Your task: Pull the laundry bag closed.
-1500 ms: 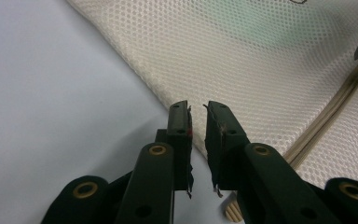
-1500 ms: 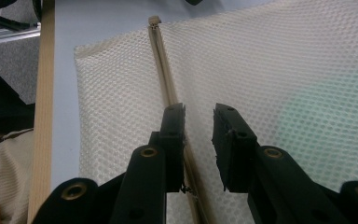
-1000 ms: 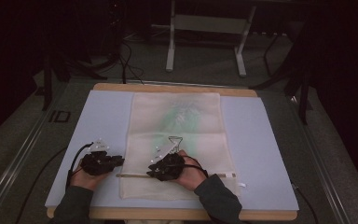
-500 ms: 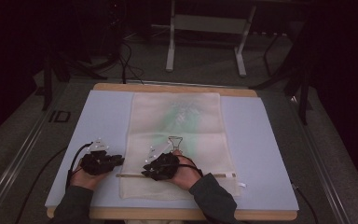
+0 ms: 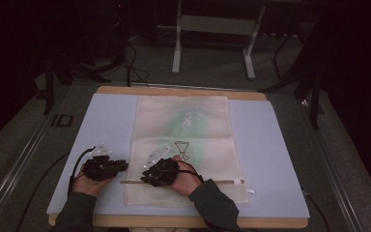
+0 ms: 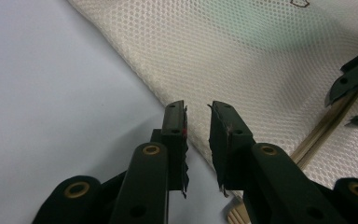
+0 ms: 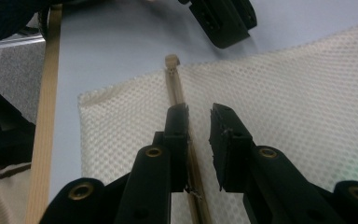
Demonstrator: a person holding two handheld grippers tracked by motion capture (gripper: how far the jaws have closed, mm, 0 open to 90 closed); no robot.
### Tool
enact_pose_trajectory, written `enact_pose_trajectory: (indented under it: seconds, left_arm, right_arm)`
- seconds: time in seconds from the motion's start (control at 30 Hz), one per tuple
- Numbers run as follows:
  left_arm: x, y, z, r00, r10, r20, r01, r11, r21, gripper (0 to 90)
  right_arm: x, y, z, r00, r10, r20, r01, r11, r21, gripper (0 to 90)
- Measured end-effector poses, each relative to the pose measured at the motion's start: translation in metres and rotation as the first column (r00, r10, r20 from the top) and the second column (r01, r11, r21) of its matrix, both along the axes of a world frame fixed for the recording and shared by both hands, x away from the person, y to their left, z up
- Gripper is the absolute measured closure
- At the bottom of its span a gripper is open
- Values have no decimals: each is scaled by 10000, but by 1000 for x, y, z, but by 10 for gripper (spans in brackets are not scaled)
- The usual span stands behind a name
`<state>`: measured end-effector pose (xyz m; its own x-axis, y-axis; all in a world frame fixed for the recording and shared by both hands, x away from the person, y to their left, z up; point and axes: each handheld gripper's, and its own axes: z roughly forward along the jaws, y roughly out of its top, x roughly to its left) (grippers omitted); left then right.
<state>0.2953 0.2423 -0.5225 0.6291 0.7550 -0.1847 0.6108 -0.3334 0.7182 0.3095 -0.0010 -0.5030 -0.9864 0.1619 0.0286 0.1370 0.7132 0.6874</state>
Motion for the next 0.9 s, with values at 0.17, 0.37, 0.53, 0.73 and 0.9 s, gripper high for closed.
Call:
enact_pose_trajectory:
  seconds: [0.17,0.37,0.53,0.73,0.9]
  left_arm:
    - [0,1,0,10000,7,-11,-7,10000,-57,757]
    - [0,1,0,10000,77,-11,-77,9999,-120,756]
    - [0,2,0,9999,106,8,-106,9999,-125,755]
    - [0,4,1,9998,193,9,-193,9997,-161,756]
    - [0,4,1,9998,187,13,-187,9997,-176,756]
  right_arm:
    - [-1,6,-1,10000,82,-10,-82,10000,18,772]
    - [-2,15,-4,9999,123,-34,-123,9999,25,793]
    - [-3,23,-6,9999,148,32,-148,9999,12,803]
    - [-5,35,-9,9997,218,138,-218,9998,-48,811]
    - [-8,45,-12,9993,291,247,-288,9995,-143,819]
